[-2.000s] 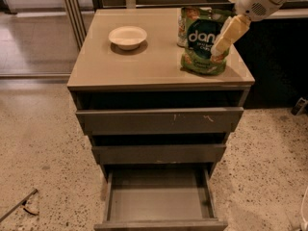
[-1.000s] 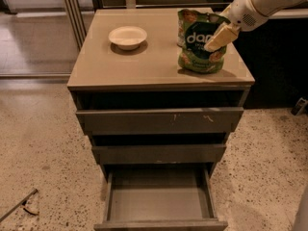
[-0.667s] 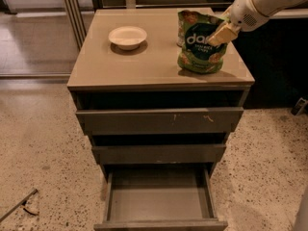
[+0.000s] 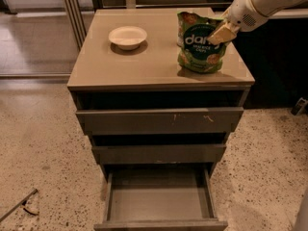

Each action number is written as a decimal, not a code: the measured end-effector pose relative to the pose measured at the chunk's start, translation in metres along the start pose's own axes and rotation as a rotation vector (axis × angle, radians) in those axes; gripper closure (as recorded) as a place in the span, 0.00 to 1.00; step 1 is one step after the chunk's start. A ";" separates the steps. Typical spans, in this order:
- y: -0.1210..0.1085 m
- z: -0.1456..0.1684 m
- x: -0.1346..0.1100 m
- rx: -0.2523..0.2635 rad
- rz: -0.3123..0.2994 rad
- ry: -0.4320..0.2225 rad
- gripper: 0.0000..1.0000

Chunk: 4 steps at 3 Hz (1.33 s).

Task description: Place green rice chip bag into bottom drawer

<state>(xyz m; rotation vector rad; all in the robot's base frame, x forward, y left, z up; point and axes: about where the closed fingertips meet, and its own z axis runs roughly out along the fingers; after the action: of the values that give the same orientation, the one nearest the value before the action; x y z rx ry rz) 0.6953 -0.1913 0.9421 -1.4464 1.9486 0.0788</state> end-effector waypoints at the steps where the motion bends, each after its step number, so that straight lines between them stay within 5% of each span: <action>1: 0.011 -0.015 -0.008 -0.026 -0.017 -0.031 1.00; 3: 0.054 -0.075 -0.028 -0.135 -0.088 -0.137 1.00; 4: 0.089 -0.110 -0.031 -0.241 -0.127 -0.195 1.00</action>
Offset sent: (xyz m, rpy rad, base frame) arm -0.0775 0.0075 0.0620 0.0902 0.0024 0.1619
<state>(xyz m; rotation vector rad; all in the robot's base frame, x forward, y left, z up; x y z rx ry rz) 0.5691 -0.1799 1.0117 -1.6475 1.7301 0.3941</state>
